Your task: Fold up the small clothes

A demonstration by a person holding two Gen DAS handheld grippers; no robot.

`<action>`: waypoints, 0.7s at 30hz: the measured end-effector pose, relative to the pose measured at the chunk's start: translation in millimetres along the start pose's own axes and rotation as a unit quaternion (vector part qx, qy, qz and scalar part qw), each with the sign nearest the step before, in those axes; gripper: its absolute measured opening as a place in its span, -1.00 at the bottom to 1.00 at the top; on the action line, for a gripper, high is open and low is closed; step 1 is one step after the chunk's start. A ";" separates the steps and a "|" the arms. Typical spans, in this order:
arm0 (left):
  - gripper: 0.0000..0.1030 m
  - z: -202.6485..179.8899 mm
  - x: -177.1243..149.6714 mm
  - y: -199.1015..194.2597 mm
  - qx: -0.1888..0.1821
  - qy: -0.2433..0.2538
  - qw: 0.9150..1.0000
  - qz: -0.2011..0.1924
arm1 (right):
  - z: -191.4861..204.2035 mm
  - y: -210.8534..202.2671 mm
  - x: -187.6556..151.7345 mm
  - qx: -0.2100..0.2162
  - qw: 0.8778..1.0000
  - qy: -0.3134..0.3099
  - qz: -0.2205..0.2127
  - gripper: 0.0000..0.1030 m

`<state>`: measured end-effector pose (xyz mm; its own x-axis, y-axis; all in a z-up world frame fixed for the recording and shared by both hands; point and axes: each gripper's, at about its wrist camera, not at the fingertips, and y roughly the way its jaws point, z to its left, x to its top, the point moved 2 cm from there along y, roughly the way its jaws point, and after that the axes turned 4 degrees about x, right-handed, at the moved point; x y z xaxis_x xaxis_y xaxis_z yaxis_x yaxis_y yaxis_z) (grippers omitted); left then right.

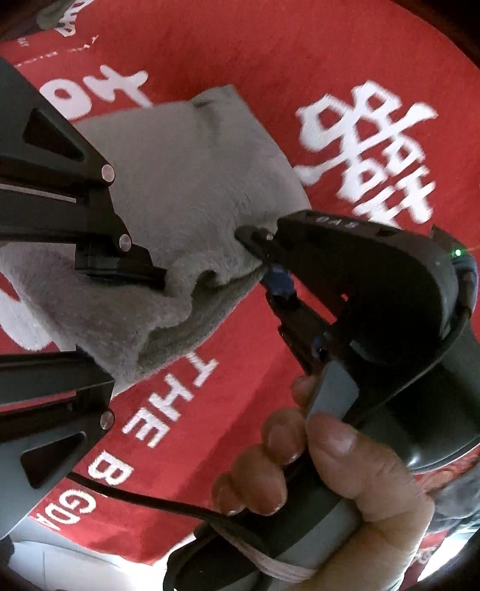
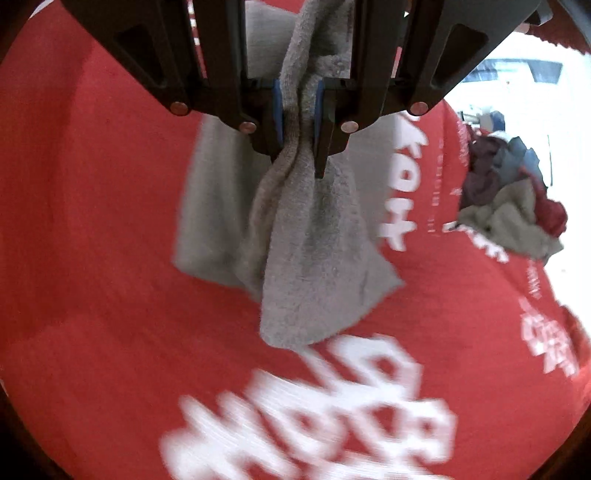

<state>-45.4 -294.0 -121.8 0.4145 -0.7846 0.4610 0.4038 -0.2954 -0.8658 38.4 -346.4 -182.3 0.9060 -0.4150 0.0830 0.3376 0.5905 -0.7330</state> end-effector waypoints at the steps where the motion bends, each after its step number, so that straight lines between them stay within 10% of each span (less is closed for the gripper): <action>1: -0.69 0.1 0.1 2.9 -0.001 0.000 1.000 0.004 | -8.6 4.9 -2.1 -0.001 1.000 0.007 0.001 -0.72; 7: -0.55 -4.7 -1.0 5.5 0.003 -0.011 1.000 0.015 | -19.9 13.4 -4.4 0.000 1.000 0.010 -0.004 -0.64; 9: 0.24 9.6 -3.0 5.8 -0.011 -0.027 0.999 0.021 | -17.8 11.3 -4.1 -0.016 1.000 0.010 0.001 -0.36; 11: 0.50 25.7 -3.0 -12.6 -0.013 -0.048 0.999 0.010 | -15.4 5.8 -5.1 -0.047 0.999 0.013 0.007 -0.05; 21: 0.50 123.8 -42.8 -50.7 -0.016 -0.193 0.979 0.056 | -16.8 -50.9 -90.4 0.009 0.993 0.112 -0.036 0.00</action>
<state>17.4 -177.9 -73.5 0.7346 -0.5505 0.3967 0.3152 -0.2409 -0.9180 -65.0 -350.6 -163.8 0.8007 -0.5988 -0.0183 0.4062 0.5650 -0.7182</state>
